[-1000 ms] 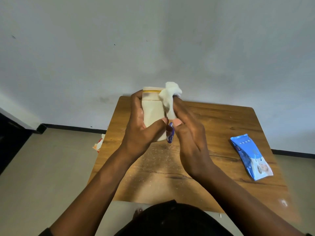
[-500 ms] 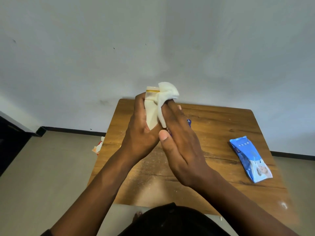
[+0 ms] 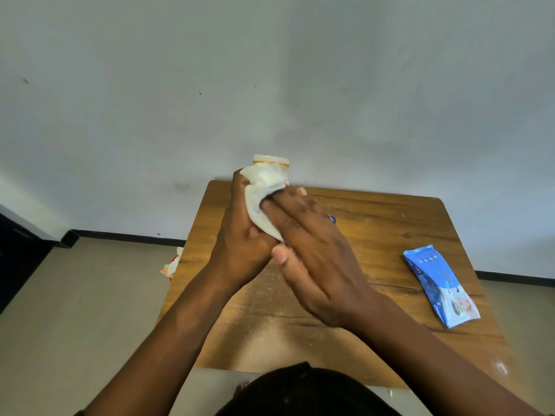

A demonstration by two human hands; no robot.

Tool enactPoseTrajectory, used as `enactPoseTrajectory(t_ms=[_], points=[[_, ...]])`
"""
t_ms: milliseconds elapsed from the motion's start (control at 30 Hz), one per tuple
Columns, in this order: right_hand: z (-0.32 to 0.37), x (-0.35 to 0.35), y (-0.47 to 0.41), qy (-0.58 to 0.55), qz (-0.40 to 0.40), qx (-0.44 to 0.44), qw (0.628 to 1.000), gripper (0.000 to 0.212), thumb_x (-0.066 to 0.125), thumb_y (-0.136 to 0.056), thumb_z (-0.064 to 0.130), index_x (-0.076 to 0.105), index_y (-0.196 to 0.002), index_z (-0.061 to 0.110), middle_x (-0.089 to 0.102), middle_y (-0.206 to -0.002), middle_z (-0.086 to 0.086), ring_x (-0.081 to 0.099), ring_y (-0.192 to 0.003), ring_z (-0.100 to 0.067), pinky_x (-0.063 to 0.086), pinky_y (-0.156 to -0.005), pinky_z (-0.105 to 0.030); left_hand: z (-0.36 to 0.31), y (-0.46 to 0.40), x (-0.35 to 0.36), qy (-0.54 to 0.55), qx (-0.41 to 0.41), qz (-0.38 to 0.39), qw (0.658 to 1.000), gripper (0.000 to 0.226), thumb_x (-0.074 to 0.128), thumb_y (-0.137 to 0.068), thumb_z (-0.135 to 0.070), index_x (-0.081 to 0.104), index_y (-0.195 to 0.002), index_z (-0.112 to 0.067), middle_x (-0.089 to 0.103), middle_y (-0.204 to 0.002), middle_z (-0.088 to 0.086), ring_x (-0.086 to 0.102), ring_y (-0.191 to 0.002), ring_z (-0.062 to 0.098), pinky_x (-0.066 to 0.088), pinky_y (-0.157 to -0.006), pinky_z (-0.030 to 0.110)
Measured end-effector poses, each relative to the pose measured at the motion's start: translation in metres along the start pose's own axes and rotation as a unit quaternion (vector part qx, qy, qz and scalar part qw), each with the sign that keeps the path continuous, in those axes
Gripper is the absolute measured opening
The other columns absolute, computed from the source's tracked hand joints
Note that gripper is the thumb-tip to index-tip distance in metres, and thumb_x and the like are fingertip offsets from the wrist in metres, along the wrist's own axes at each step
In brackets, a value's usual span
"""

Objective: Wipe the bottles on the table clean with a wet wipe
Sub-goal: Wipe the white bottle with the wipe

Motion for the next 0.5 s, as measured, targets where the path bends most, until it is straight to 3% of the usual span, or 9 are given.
enactPoseTrajectory(t_ms=[133,267,400,500], points=[[-0.001,-0.001,-0.003,-0.008,-0.042,0.042,0.998,0.057,0.037,-0.104,0.026,0.041,-0.156,0.002,0.036,-0.166,-0.013,0.026,-0.158,-0.014,0.029,-0.126,-0.052,0.001,0.002,0.002,-0.021,-0.01,0.013,1.0,0.066,0.077,-0.077,-0.031,0.042,-0.131,-0.016,0.06,-0.111,-0.016,0.065,-0.099,0.014,0.059,-0.077,0.037],[-0.001,0.002,-0.005,0.063,0.003,-0.024,0.998,0.059,0.041,-0.103,0.027,0.042,-0.155,-0.002,0.036,-0.166,-0.017,0.025,-0.16,-0.024,0.024,-0.129,-0.052,0.002,0.001,-0.001,-0.009,0.013,0.015,1.0,0.074,0.075,-0.076,-0.037,0.044,-0.136,-0.006,0.062,-0.114,-0.022,0.066,-0.108,0.007,0.055,-0.085,0.022],[-0.01,-0.003,-0.013,-0.001,-0.091,0.049,0.995,0.051,0.044,-0.106,0.014,0.043,-0.155,0.0,0.043,-0.161,-0.014,0.041,-0.151,-0.024,0.036,-0.121,-0.052,0.0,0.002,0.002,-0.068,0.01,0.019,0.997,0.063,0.072,-0.084,-0.044,0.04,-0.133,-0.02,0.06,-0.108,-0.023,0.065,-0.092,0.007,0.056,-0.069,0.026],[-0.015,-0.006,-0.016,-0.084,-0.119,0.092,0.985,0.046,0.049,-0.107,0.006,0.048,-0.152,0.002,0.052,-0.154,-0.011,0.049,-0.143,-0.018,0.047,-0.115,-0.04,0.005,0.004,0.002,-0.107,0.013,0.012,0.994,0.058,0.074,-0.093,-0.035,0.035,-0.137,-0.03,0.056,-0.118,-0.029,0.065,-0.104,0.004,0.059,-0.077,0.019]])
Point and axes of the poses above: each hand's wrist, its own y-axis away from the middle knuckle, its own x-axis out of the palm, z = x × y, the point moved 2 cm from there along -y, towards the middle knuckle
